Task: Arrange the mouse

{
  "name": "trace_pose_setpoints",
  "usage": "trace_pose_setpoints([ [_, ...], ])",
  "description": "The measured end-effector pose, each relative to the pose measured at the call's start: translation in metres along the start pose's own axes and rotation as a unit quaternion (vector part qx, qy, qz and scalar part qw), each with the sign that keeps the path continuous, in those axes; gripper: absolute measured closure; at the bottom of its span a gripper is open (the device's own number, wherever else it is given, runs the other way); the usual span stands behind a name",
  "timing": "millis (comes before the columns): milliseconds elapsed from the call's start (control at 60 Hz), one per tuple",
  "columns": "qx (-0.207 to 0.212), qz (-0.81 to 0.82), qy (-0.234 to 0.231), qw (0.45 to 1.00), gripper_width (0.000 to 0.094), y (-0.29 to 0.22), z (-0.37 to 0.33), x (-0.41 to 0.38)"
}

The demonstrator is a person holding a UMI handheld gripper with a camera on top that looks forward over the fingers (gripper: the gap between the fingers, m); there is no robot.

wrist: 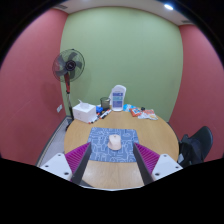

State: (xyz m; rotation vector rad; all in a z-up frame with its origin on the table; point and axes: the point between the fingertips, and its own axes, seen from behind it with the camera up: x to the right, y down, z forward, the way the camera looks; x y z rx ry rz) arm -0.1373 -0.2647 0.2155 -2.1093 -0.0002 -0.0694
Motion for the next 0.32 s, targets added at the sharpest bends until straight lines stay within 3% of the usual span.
trace_pose_setpoints([
  [317, 0.000, -0.001, -0.001, 1.000, 0.0093, 0.020, -0.067, -0.008],
])
